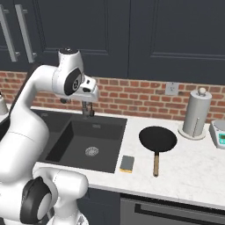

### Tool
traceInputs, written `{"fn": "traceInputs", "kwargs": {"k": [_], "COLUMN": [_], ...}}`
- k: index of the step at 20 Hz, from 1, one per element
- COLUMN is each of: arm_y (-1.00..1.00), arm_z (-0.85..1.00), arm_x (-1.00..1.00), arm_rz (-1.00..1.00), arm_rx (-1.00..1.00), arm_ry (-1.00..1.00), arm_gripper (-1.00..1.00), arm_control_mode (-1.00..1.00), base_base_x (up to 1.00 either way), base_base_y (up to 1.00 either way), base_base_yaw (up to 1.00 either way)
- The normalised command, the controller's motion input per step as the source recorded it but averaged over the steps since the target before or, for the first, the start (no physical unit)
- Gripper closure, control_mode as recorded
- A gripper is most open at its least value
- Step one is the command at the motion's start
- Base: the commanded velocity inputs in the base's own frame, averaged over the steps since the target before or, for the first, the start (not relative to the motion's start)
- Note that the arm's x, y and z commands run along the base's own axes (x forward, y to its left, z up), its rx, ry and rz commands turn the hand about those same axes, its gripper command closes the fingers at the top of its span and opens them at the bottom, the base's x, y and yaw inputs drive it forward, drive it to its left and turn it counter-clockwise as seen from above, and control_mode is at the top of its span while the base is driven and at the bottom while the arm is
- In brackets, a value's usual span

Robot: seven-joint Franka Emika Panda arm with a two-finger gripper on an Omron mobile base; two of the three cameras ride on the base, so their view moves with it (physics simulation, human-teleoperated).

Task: Pick the pan and sponge and place them into the sink. Then turn on the water.

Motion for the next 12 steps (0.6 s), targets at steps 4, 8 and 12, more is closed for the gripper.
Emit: {"fn": "traceInputs", "kwargs": {"k": [4,8,12], "arm_y": [-0.38,-0.62,-0.61], "arm_z": [-0.23,-0.22,-0.19], "arm_x": [0.00,0.00,0.00], "arm_rz": [0.00,0.00,0.00], "arm_rx": [0.00,0.00,0.00], "arm_ry": [0.06,0.09,0.03], "arm_gripper": [-1.00,-1.00,-1.00], "arm_control_mode": [-1.00,-1.00,-1.00], "base_base_x": [0.00,0.00,0.00], "base_base_y": [0.00,0.00,0.00], "base_base_yaw": [0.00,0.00,0.00]}}
